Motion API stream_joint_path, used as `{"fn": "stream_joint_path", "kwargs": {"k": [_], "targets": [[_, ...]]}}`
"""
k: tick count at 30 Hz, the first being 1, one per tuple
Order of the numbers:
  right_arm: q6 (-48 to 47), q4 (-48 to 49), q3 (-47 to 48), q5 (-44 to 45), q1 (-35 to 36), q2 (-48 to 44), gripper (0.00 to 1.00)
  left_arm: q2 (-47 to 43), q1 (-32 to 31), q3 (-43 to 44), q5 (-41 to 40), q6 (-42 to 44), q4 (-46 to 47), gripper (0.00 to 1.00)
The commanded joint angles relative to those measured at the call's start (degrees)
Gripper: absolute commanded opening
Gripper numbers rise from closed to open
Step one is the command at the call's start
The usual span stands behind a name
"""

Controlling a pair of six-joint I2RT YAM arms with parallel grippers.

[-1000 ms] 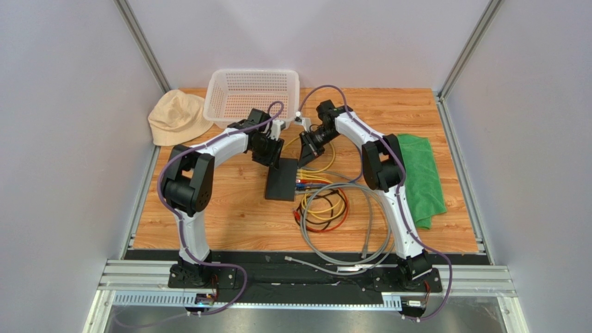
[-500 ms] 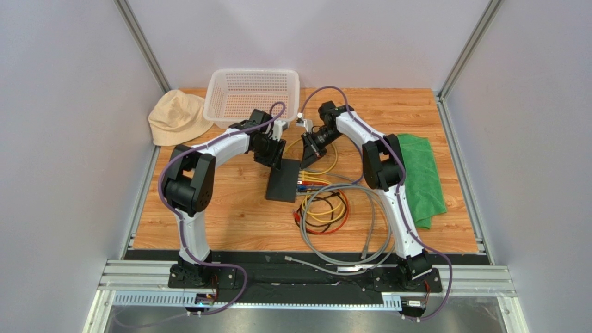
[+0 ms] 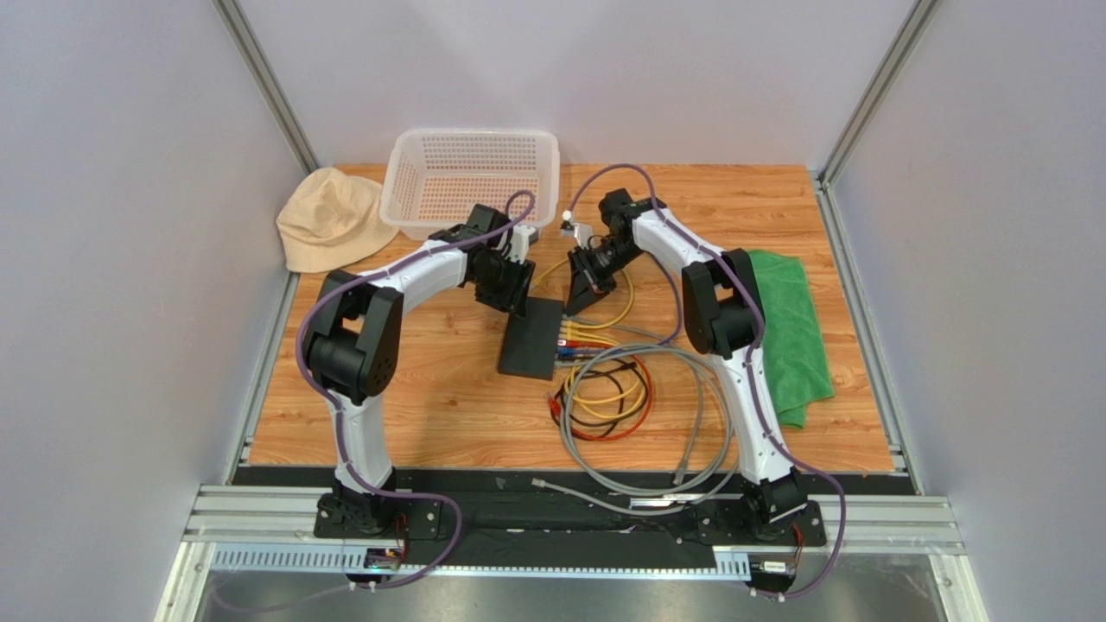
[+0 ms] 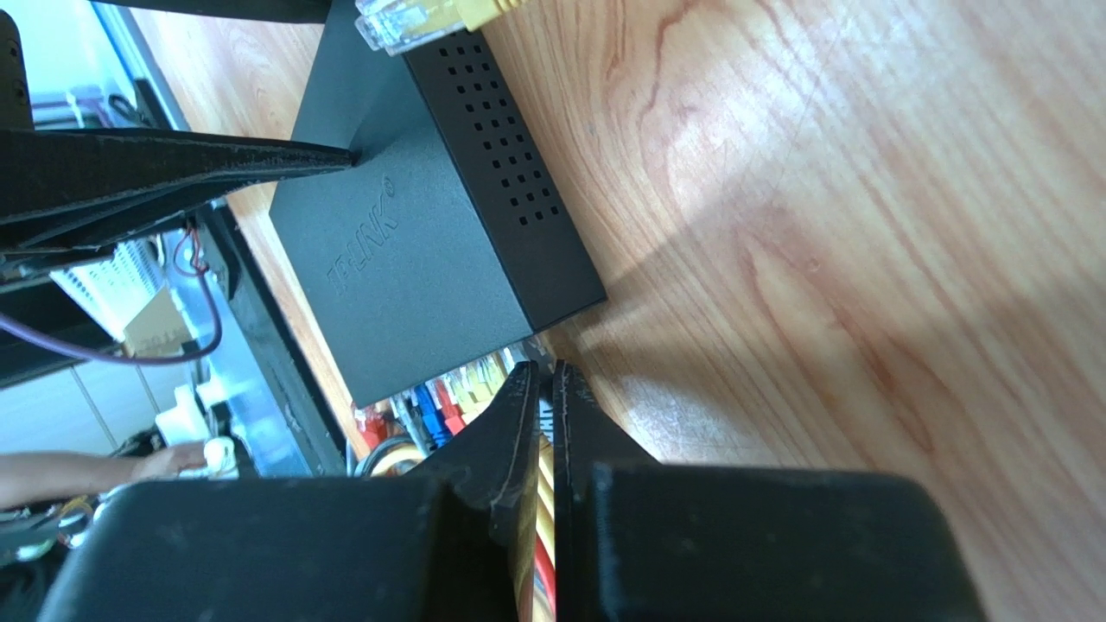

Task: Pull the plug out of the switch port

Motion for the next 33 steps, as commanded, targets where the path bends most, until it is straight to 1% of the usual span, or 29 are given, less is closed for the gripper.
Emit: {"fn": "stream_joint_path", "kwargs": {"k": [1,4,6,8,9,11,12,13,15,24,33], "targets": [[-6.57,-8.15,6.00,5.40,-0.59,5.60,0.00,2.40,-0.31,-0.23,-2.81,2.57,-1.67,0.52],[-6.05,-6.31,8.03,7.77,-1.21,5.96,0.00,2.14,-0.40,-0.14,-2.90,2.74,-1.84,0.52],[-6.04,-5.69,7.86,9.26,-1.56,5.34,0.00,2.14,-0.31,-0.32,-2.99,2.83,-1.76,0.52],[-6.39,-5.69,6.72,8.92,-1.74,3.95,0.00,1.79,-0.31,-0.41,-2.99,2.83,-1.67,0.52],[-6.57,-5.78,6.02,7.52,-1.83,3.33,0.04,1.79,-0.31,-0.58,-2.99,2.83,-1.67,0.52],[-7.62,-6.30,4.70,5.24,-1.91,2.01,0.16,1.88,-0.31,-0.58,-2.81,2.83,-1.58,0.52],[-7.97,-7.18,4.52,3.22,-1.91,1.83,0.27,1.96,-0.31,-0.50,-2.64,2.83,-1.58,0.52],[-8.15,-7.62,4.43,2.25,-1.83,1.91,0.33,2.05,-0.31,-0.41,-2.72,2.83,-1.49,0.52],[-7.98,-8.32,4.34,0.93,-1.91,2.70,0.42,2.14,-0.40,-0.32,-2.55,2.83,-1.40,0.52],[-6.93,-7.46,4.51,-2.42,-1.13,6.57,0.44,1.70,-0.75,-0.67,-2.72,2.83,-1.31,0.52],[-5.34,-6.04,7.85,-3.48,0.98,10.09,0.45,1.35,-1.28,-0.58,-3.16,2.83,-1.93,0.52]]}}
